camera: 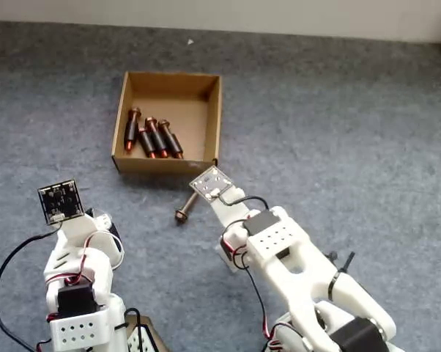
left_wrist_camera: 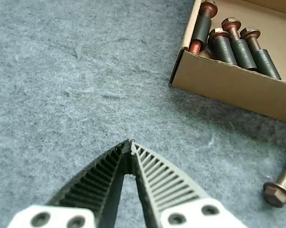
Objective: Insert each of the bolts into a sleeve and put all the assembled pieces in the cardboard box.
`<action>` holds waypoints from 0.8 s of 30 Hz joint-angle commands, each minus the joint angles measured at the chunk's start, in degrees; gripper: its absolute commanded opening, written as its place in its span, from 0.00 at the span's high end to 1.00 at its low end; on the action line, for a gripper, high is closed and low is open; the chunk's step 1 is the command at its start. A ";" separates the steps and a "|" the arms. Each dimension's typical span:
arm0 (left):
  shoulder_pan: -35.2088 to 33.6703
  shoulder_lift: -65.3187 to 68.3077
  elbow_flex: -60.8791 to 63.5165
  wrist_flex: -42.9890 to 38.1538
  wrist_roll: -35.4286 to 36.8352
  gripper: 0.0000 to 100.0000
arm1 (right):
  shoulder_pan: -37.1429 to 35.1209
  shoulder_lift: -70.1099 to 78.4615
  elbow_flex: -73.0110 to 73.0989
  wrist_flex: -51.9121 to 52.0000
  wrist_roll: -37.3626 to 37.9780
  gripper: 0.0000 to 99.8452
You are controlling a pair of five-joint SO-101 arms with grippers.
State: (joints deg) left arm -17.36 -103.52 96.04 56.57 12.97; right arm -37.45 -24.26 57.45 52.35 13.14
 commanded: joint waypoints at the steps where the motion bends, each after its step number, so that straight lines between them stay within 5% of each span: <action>1: -0.75 -0.31 1.10 -1.05 -0.44 1.00 | 0.75 1.63 -2.07 -2.59 -0.26 0.85; 6: -0.75 -0.31 1.10 -1.05 -0.44 1.00 | 0.75 7.69 -2.42 -3.47 -0.26 0.86; 11: -0.75 -0.31 1.10 -1.05 -0.44 1.00 | 0.84 8.66 -3.65 -3.30 -0.09 1.00; 24: -0.75 -0.31 1.10 -1.05 -6.86 1.00 | 1.10 7.43 -5.85 -0.84 -2.90 1.00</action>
State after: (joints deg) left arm -17.36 -103.52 96.04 56.57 9.98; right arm -36.48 -15.38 54.11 49.63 12.79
